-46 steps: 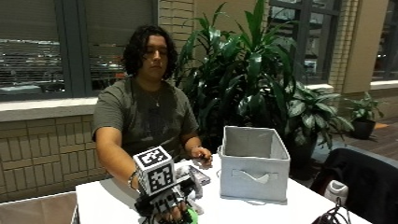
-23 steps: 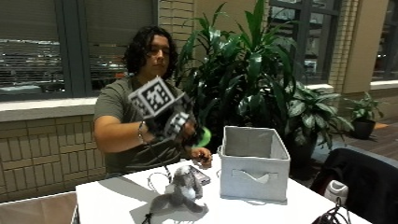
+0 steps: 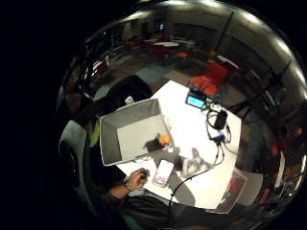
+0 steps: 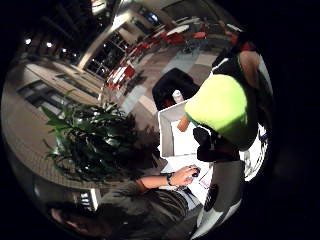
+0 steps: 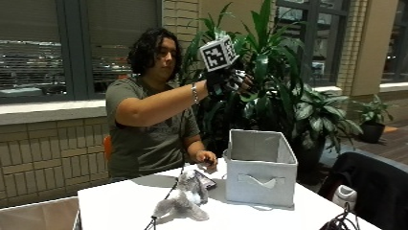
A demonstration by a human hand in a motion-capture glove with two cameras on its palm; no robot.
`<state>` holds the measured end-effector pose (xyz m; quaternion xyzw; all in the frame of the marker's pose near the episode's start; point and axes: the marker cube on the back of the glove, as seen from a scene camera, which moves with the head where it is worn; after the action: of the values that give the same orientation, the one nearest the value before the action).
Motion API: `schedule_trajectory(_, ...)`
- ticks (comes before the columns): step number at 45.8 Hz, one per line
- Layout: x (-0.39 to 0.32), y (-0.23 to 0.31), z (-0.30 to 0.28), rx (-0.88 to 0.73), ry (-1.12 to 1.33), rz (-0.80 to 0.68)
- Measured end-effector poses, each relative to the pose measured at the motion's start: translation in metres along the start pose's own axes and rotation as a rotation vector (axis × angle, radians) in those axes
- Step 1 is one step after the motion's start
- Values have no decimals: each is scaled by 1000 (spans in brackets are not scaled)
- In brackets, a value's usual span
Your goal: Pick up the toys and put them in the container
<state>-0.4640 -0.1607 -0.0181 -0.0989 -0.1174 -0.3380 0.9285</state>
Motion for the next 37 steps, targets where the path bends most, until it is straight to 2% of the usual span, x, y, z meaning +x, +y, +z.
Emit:
schedule_trajectory(4,5,-4,21,-93,-1,13)
schedule_trajectory(9,44,9,32,-102,35,14)
schedule_trajectory(18,143,73,52,-155,65,78)
schedule_trajectory(26,236,147,114,-306,168,113)
schedule_trajectory(34,280,199,186,-359,57,196)
schedule_trajectory(37,285,207,201,-332,46,197)
